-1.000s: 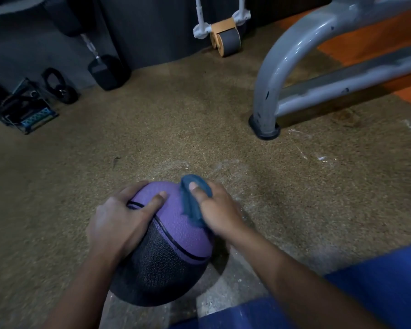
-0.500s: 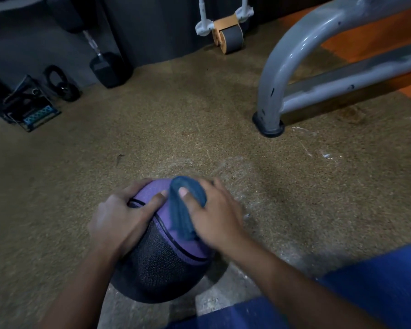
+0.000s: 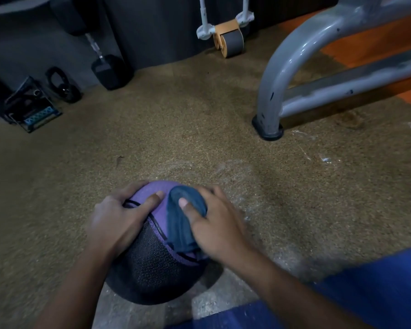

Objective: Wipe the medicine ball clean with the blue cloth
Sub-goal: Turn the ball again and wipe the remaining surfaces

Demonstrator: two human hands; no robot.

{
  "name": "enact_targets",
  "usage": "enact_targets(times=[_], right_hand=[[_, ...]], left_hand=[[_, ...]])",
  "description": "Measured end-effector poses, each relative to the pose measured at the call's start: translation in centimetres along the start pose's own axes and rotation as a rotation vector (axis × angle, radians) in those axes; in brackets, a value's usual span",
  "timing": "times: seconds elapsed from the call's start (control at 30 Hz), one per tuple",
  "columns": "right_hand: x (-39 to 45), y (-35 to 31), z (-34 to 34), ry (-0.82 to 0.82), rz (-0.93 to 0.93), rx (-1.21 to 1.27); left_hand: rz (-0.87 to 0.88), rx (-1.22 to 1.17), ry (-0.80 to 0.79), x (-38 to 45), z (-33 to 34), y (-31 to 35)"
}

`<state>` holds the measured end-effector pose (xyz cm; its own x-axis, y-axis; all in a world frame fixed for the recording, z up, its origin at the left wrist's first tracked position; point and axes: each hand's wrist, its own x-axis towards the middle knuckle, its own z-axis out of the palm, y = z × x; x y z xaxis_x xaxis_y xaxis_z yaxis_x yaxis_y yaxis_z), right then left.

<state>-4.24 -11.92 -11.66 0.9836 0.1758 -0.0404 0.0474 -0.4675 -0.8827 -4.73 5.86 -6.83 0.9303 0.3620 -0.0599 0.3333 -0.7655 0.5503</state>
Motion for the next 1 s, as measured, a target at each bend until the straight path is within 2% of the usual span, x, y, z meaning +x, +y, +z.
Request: enact_targets(times=[0.17, 0.23, 0.3, 0.37, 0.47, 0.53, 0.6, 0.73, 0.77, 0.87, 0.9, 1.0], right_hand=[[4.7, 4.1, 0.5, -0.143, 0.483, 0.447], [3.4, 4.7, 0.5, -0.139, 0.571, 0.481], [0.9, 5.2, 1.0, -0.015, 0.490, 0.426], [-2.2, 4.1, 1.4, 0.083, 0.308, 0.313], [-3.5, 1.5, 1.4, 0.096, 0.018, 0.129], [-1.5, 0.8, 1.2, 0.098, -0.039, 0.083], [1.4, 1.3, 1.1, 0.092, 0.074, 0.153], [5.0, 3.7, 0.9, -0.084, 0.444, 0.505], [4.9, 4.2, 1.1, -0.098, 0.474, 0.509], [4.3, 5.1, 2.1, -0.058, 0.475, 0.535], [4.2, 5.2, 2.2, -0.052, 0.476, 0.554], [3.8, 5.3, 2.5, -0.022, 0.491, 0.623]], left_hand=[[0.006, -0.064, -0.004, -0.1, -0.2, -0.3], [-0.005, -0.061, 0.000, 0.1, -0.1, -0.1], [-0.029, -0.039, -0.001, 0.5, -0.1, 0.1], [-0.040, -0.032, -0.016, 1.1, -0.2, 0.2], [-0.016, -0.029, -0.042, 1.5, -0.3, 0.1], [0.036, -0.015, -0.055, 1.6, -0.5, -0.1], [0.102, -0.017, -0.073, 1.3, -0.6, -0.4], [0.146, -0.070, -0.110, 0.4, -1.1, -0.6], [0.140, -0.035, -0.080, 0.1, -1.2, -0.6], [0.051, 0.314, 0.131, -1.5, -0.6, 0.1], [0.011, 0.372, 0.156, -2.1, 0.1, 0.6], [-0.064, 0.331, 0.183, -3.7, 2.5, 1.5]])
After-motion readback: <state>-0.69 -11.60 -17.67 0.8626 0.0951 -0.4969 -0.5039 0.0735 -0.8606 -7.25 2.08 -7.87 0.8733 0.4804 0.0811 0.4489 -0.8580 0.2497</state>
